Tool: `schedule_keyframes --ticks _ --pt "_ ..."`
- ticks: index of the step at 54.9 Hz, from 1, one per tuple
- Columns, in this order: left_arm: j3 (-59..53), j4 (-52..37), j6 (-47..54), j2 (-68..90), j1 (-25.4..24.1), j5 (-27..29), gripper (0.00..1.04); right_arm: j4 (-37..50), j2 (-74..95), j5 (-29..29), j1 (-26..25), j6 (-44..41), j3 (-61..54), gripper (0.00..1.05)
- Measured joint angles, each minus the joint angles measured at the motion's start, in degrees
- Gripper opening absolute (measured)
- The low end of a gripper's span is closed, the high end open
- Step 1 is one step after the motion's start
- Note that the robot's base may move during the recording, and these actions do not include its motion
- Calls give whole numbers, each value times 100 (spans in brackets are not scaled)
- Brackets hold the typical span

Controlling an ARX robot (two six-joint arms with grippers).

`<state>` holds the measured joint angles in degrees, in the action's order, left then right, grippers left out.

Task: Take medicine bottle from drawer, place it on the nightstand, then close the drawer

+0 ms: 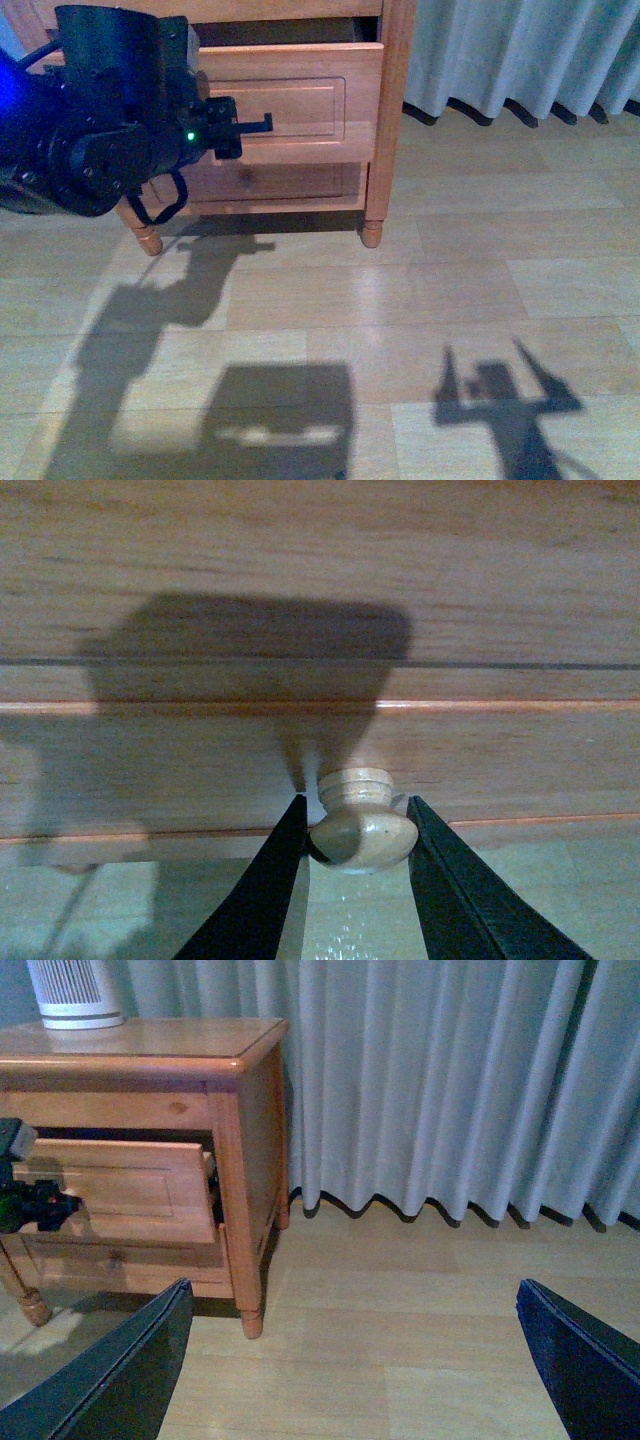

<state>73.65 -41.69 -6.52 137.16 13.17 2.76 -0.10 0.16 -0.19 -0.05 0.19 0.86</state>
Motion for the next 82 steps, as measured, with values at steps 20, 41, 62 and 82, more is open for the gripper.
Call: schedule_keyframes --ticks 20,41,62,82 --pt "-2608 -1239 -109 -1086 22 -313 26 0 0 0 0 0 0 98" --pt "-4577 -1523 -468 -2107 -81 -748 70 0 0 0 0 0 0 98" --pt "-5366 1322 -791 -6319 -1069 -2079 98 0 0 0 0 0 0 98" --pt "-6041 2496 485 -10771 -1333 -289 47 0 0 0 0 0 0 98"
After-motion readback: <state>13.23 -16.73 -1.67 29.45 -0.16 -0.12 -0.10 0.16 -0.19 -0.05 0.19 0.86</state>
